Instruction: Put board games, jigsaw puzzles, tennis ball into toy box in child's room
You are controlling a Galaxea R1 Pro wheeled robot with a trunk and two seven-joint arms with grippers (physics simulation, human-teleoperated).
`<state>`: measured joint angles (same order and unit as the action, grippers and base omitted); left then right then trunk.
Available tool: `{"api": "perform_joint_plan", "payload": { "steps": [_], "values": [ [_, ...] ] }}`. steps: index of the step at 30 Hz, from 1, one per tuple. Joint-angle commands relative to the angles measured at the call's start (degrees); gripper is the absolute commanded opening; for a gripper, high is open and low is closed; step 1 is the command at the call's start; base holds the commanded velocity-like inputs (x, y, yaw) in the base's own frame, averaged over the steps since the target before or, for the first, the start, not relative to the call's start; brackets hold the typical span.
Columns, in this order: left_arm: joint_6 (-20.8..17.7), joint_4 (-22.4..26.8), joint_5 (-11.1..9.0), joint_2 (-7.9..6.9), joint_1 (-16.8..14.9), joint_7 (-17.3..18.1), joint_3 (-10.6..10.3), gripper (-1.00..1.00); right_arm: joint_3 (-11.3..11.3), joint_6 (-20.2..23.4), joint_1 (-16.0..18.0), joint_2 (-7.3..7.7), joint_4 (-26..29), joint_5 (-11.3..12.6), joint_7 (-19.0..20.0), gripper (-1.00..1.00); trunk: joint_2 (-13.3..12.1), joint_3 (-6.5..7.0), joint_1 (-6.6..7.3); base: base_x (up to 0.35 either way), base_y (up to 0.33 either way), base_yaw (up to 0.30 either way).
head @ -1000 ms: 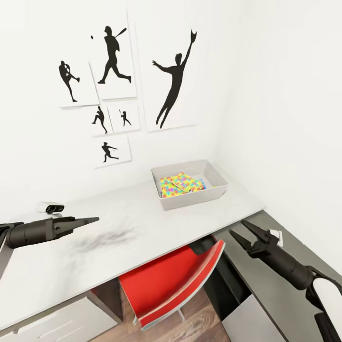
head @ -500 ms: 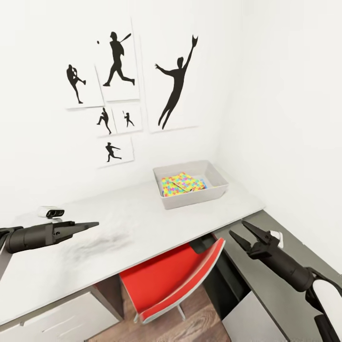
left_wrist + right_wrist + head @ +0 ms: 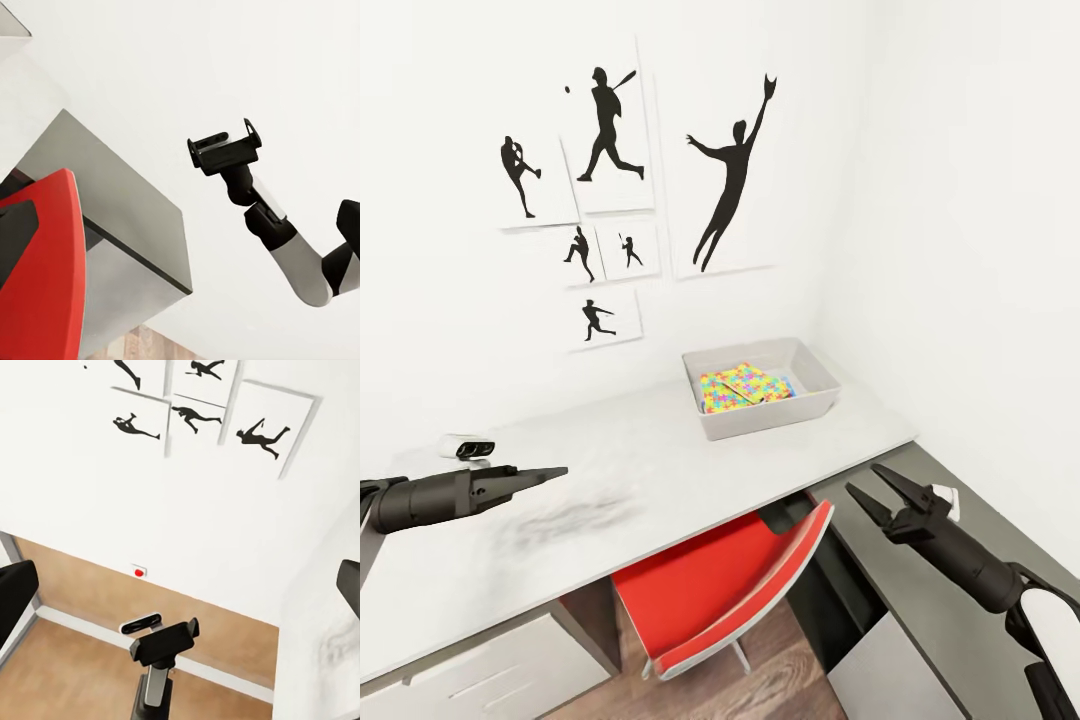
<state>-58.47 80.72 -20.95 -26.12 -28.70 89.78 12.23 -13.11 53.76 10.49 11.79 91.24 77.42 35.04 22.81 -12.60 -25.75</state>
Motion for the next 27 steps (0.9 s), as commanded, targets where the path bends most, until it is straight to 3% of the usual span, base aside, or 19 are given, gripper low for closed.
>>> {"api": "perform_joint_plan", "payload": {
  "steps": [1, 15, 27],
  "values": [
    [-0.6, 0.0, 0.0, -0.02, 0.0, 0.2, 0.0, 1.00, -0.1, 0.3, 0.1, 0.00, 0.0, -0.1, 0.1, 1.00, 0.1, -0.11, -0.03, 0.000, 0.000, 0.000],
    [-0.6, 0.0, 0.1, -0.06, 0.0, 0.2, 0.0, 1.00, -0.1, 0.3, 0.1, 0.08, -0.1, 0.0, 0.2, 1.00, 0.1, -0.11, -0.03, -0.010, 0.000, 0.000],
    [-0.6, 0.0, 0.0, -0.07, 0.0, 0.2, 0.0, 1.00, -0.1, 0.2, 0.1, 0.01, -0.1, -0.1, 0.2, 1.00, 0.1, 0.47, -0.03, -0.147, 0.000, -0.062]
  ]
}}
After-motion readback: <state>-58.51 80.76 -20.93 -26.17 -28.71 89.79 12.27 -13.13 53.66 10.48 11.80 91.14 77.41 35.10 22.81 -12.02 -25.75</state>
